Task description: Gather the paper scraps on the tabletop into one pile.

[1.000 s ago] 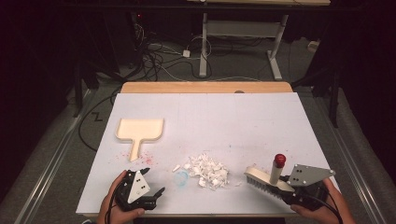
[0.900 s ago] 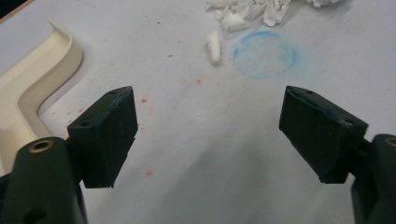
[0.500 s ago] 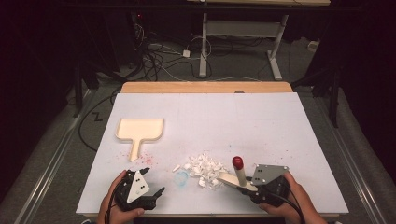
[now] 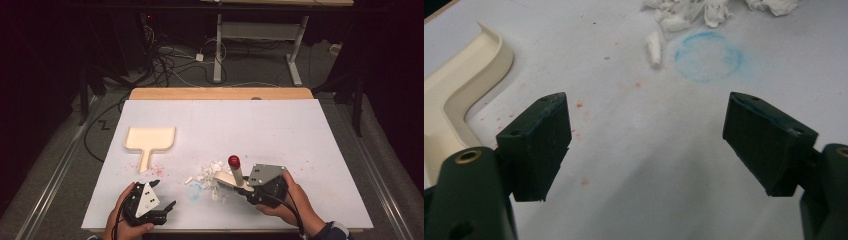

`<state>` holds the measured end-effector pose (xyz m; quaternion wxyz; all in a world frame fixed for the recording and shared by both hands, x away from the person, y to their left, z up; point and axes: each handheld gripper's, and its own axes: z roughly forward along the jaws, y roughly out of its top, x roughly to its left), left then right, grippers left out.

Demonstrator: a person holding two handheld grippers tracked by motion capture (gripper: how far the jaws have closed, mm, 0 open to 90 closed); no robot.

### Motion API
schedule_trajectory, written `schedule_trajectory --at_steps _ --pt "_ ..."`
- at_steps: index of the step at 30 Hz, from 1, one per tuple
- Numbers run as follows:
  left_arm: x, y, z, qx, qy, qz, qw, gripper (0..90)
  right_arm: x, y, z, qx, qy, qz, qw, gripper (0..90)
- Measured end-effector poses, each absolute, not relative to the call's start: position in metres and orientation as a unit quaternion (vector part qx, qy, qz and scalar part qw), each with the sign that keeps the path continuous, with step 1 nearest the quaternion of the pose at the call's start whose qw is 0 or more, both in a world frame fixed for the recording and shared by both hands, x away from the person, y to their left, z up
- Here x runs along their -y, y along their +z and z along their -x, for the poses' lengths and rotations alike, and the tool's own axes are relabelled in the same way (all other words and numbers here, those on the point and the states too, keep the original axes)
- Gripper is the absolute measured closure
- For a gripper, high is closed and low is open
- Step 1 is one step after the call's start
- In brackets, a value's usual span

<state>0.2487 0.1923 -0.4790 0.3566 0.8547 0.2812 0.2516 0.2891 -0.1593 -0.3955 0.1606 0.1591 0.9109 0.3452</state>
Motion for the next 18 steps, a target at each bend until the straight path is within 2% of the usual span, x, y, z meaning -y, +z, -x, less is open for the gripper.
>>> schedule_trajectory --at_steps 13,18 --pt "-0.195 -0.476 -0.249 -0.29 0.262 -0.848 0.359 18.4 0.18 -0.366 -0.268 -0.88 0.427 -0.139 0.155 67.8" --pt "-0.206 -0.471 -0.249 -0.31 0.276 -0.83 0.373 18.3 0.155 -0.386 -0.27 -0.878 0.449 -0.13 0.106 67.8"
